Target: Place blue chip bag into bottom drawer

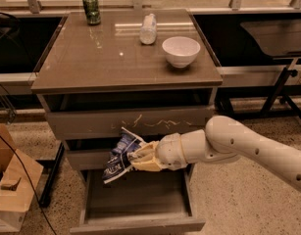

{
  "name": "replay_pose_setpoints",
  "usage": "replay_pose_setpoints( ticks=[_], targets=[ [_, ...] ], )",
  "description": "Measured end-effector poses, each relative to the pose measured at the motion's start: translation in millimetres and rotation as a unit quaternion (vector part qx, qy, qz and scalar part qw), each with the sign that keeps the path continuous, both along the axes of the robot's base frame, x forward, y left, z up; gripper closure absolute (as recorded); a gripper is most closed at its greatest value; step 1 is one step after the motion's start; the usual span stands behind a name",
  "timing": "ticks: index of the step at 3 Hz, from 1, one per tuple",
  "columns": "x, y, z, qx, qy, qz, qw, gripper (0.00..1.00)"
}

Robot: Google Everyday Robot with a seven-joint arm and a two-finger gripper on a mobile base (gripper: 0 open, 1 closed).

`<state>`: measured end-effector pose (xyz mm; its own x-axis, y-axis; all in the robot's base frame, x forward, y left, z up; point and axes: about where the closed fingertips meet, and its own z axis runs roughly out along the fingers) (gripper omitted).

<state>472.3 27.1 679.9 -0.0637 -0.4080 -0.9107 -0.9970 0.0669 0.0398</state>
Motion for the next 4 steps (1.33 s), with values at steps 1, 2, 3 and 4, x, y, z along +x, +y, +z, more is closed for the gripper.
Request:
replay_pose_setpoints(
  ticks=[1, 2, 3, 4],
  targets=[
    [-3.6, -0.1, -26.0, 0.007, 0.022, -0.012, 0.9997, 1.00],
    [-3.6, -0.1, -26.0, 0.007, 0.022, -0.012, 0.9997, 1.00],
    [-3.1, 5.5, -48.5, -0.019, 0.030, -0.021, 0.9991, 1.00],
    [-1.6, 11.4, -90.1, -0.030, 0.056, -0.027, 0.9976, 1.00]
  ],
)
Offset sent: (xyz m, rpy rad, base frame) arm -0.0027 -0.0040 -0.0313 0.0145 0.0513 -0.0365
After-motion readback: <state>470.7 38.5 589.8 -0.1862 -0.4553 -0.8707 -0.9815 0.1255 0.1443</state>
